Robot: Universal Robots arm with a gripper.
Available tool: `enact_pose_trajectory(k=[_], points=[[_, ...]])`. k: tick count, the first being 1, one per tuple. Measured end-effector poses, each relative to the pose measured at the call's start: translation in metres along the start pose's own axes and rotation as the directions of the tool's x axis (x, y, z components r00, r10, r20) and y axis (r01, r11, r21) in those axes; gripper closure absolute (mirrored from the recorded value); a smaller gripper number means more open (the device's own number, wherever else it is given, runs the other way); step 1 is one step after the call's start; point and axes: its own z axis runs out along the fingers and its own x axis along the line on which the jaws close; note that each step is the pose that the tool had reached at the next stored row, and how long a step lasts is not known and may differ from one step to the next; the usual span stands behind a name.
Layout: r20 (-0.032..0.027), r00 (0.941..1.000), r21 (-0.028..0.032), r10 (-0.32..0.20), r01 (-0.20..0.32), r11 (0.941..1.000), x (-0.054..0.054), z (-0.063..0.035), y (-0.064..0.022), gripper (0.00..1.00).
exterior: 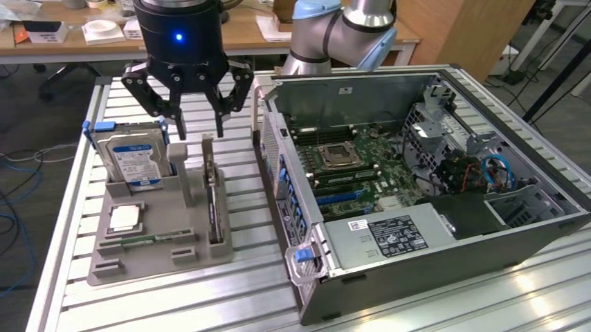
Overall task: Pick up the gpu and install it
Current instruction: 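Pick up the gpu and move the gpu toward the slot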
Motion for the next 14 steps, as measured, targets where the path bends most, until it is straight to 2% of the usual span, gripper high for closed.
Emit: enact_pose_trajectory(k=[14], points=[[-0.0001, 1.0000, -0.0014, 0.000, 0.000, 1.0000, 0.000, 0.0173, -0.0009, 0.47]])
